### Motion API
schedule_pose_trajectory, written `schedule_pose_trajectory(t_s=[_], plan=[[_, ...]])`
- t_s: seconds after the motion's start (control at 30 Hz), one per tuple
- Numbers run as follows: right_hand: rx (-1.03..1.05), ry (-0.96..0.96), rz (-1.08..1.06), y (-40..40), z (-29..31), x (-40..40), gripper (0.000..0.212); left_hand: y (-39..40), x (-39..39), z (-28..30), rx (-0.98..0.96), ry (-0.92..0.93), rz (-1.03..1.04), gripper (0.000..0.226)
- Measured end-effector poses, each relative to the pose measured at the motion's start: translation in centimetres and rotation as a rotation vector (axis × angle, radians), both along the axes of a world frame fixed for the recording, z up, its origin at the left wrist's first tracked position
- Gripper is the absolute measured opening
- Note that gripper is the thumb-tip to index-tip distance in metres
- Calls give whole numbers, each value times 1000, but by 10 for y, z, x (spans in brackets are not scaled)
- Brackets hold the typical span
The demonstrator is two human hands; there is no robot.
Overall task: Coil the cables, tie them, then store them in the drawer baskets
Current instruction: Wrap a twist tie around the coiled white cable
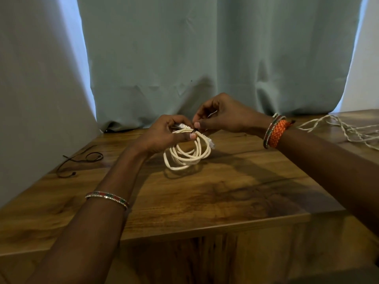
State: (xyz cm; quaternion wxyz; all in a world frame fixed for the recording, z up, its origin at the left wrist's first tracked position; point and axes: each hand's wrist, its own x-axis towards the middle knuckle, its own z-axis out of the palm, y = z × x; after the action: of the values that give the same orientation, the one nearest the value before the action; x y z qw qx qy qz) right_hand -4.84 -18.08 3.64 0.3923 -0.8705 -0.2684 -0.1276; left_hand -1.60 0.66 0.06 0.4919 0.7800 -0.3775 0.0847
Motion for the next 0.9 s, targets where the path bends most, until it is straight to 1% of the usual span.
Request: schedule_pose_trajectory(t_s=[0.13,0.27,0.37,0.53,0.67,0.8,0.9], plan=[[1,-57,-7,3,-2,1,11,3,1,1,23,13,-20,20],[-39,-68,1,5,-6,1,16,6,-1,2,55,37,-36,19],[-84,-109,2,7,-7,0,13,9,-1,2,95,43,-32,23],[-280,-378,1,11,-9,-2,11,12,1,3,122,48,-42,34],[-395,-554,23,10,-13,-2,9,14,0,3,127,37,-53,36],[-556,-649,50,9,-19,-3,11,14,-1,4,164,55,-79,39],[-670,-699,73,8,-22,-6,13,15,-4,4,181,88,-106,34]])
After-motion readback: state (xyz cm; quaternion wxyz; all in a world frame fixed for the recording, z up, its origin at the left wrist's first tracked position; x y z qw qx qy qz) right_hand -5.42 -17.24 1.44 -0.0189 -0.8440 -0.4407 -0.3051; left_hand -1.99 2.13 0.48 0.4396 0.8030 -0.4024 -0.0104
